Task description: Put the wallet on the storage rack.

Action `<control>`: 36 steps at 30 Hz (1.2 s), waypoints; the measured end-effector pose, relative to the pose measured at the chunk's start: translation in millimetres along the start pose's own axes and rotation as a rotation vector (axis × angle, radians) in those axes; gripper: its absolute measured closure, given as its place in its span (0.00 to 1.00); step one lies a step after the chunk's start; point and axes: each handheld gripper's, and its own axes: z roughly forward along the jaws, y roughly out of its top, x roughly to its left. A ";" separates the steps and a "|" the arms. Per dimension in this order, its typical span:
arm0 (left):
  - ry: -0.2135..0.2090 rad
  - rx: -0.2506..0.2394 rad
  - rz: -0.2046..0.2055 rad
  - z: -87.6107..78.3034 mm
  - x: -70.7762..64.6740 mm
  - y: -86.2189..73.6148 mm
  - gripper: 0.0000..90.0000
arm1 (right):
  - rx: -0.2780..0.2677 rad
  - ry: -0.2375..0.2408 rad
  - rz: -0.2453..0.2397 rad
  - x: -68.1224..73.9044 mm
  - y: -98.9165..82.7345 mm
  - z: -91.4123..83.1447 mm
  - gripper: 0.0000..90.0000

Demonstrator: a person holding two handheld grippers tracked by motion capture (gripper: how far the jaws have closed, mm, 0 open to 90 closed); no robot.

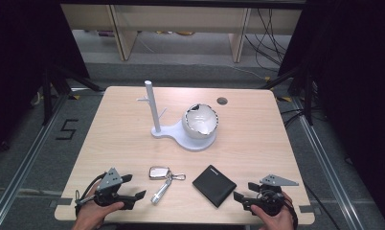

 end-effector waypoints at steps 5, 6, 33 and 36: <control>-0.005 -0.007 0.019 -0.4 0.7 2.2 0.30 | 0.005 0.009 0.007 -0.1 -0.6 0.6 0.28; 0.000 0.001 0.038 -0.9 0.5 4.6 0.31 | 0.007 0.008 0.007 -0.2 -0.7 0.5 0.28; -0.126 0.159 0.303 93.2 -38.0 95.5 0.92 | 0.050 0.077 0.064 15.9 -8.0 9.2 0.33; -0.142 0.184 0.309 106.2 -42.7 99.9 0.97 | 0.063 0.069 0.052 15.4 -8.6 7.8 0.33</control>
